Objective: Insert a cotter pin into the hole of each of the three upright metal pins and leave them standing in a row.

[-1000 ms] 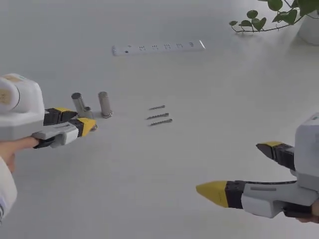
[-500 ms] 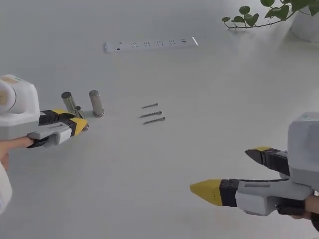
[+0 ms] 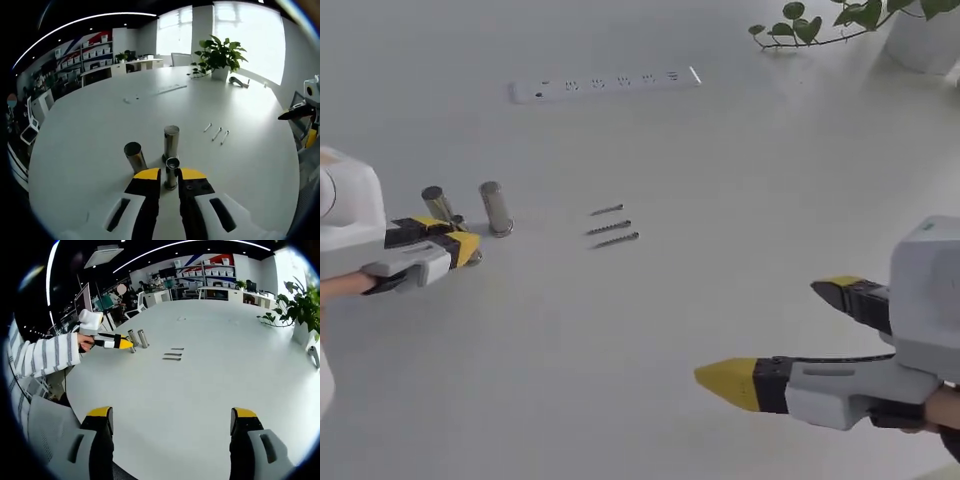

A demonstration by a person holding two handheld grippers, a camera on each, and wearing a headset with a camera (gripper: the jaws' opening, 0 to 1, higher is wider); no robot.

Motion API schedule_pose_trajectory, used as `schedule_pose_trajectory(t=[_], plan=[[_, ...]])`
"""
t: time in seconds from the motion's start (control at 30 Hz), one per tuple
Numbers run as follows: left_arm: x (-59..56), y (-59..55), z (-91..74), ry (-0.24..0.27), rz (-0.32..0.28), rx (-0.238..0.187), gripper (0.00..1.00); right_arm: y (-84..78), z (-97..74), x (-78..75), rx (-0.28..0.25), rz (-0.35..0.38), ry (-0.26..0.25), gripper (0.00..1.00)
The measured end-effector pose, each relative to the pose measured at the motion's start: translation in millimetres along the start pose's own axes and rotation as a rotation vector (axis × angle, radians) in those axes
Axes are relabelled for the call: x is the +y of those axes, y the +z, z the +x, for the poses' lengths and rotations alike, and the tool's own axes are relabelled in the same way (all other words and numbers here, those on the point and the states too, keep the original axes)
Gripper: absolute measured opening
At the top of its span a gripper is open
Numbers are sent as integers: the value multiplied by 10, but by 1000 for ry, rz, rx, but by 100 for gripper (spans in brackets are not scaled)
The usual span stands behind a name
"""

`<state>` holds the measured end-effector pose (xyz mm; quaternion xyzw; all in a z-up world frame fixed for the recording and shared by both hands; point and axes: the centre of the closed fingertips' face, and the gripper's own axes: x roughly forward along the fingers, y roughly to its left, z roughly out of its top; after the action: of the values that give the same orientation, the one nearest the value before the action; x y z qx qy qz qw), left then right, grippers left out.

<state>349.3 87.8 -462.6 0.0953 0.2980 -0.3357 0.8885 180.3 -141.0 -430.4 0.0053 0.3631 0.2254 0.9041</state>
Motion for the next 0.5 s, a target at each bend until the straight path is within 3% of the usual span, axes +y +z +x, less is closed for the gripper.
schedule_pose_trajectory(t=[0.23,0.33,0.5], plan=[[-10,-23,16,-12,17,7,6,-24,-13,-15,2,-18,-10,96],[-2,-18,28,-20,-5,2,6,-36,-23,-19,3,-15,-11,96],[-4,-16,25,-30,22,-1,6,-36,-40,-28,4,-17,-15,96]])
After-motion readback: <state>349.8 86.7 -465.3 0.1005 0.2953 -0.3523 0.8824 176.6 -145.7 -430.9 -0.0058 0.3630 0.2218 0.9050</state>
